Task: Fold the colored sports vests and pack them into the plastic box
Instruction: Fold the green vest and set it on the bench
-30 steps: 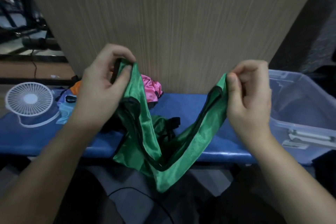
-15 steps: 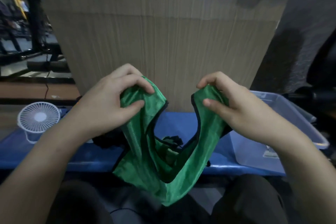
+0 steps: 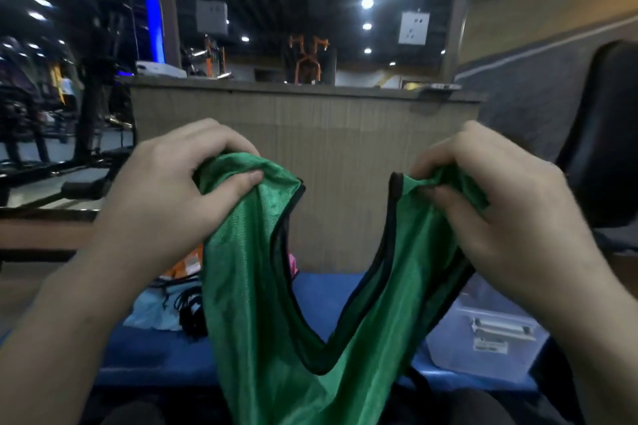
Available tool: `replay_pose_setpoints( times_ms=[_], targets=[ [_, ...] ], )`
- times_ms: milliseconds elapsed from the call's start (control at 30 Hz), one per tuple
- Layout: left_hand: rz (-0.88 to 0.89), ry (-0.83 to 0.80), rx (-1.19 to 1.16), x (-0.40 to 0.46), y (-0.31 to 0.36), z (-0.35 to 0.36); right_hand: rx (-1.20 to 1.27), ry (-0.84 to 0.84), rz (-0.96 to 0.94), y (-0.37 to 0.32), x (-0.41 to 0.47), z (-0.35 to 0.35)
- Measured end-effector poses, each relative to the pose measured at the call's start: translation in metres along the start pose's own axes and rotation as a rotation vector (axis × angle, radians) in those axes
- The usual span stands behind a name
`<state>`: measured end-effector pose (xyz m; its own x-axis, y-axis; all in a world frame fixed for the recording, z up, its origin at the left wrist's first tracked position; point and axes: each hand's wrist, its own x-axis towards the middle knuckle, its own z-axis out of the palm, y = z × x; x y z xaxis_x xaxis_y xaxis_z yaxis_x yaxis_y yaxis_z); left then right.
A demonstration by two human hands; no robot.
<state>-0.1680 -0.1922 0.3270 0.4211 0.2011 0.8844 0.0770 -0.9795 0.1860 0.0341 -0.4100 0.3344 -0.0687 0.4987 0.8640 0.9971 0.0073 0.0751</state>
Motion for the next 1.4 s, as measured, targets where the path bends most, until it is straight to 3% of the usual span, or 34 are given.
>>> replay_pose_setpoints(
  times_ms=[200,500,700,933,1400],
  targets=[
    [-0.167,0.126,-0.004,0.018,-0.001,-0.008,0.027,0.082,0.129,0.012,0.019,0.0],
    [-0.465,-0.082,0.176,0.018,-0.064,0.026,0.098,-0.086,0.446,0.068,0.017,0.06],
    [-0.499,-0.135,0.146,0.01,-0.101,0.072,0.05,-0.223,0.54,0.101,0.008,0.121],
    [-0.563,-0.303,0.155,-0.01,-0.138,0.107,0.039,-0.318,0.587,0.128,-0.011,0.169],
    [-0.597,-0.636,0.284,-0.001,-0.137,0.09,-0.122,-0.305,0.628,0.126,-0.008,0.168]
  ],
)
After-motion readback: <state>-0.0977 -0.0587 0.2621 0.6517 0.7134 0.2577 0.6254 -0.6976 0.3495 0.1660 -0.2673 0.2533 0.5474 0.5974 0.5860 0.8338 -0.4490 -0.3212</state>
